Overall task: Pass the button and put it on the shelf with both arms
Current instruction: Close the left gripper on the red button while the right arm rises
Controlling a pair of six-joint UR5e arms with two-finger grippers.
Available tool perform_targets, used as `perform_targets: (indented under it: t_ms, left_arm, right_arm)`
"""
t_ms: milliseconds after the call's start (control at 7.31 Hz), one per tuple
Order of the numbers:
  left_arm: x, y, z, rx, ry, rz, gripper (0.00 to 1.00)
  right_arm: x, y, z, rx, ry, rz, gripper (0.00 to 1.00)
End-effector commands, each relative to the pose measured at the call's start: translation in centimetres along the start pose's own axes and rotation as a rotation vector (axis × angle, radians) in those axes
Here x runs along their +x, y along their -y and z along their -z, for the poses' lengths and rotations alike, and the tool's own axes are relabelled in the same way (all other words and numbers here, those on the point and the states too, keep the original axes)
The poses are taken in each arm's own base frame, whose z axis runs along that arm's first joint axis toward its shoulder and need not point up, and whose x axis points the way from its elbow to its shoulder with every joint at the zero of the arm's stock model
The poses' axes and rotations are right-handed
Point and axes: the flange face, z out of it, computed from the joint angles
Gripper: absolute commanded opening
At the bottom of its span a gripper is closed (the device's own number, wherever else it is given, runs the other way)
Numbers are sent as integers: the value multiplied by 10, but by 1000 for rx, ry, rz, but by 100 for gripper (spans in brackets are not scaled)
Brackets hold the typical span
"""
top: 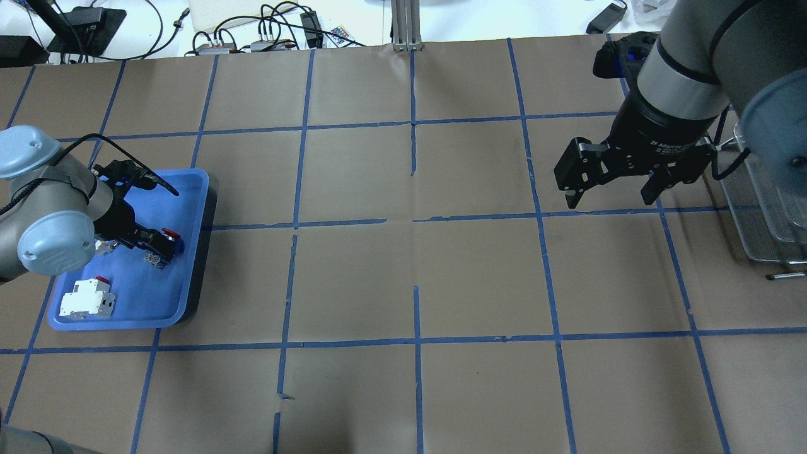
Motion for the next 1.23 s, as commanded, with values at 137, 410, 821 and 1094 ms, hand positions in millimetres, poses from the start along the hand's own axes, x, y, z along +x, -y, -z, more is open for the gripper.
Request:
perform_targets:
  t_ms: [137, 410, 821, 1094]
  left_arm:
    - [-2, 1, -12, -16, -16, -33, 72]
    - [-2, 0, -11, -16, -14, -53, 23]
    - [-9, 6, 11, 10, 31, -146, 0]
    - [-3, 33, 36, 63, 46, -227, 0]
  right_arm:
    - [0, 11, -5, 59, -6, 521, 100]
    - [-10, 38, -18, 148, 107, 741, 100]
    - [1, 75, -34, 215, 85, 887, 100]
    - [-5, 69, -30, 224, 80, 895, 100]
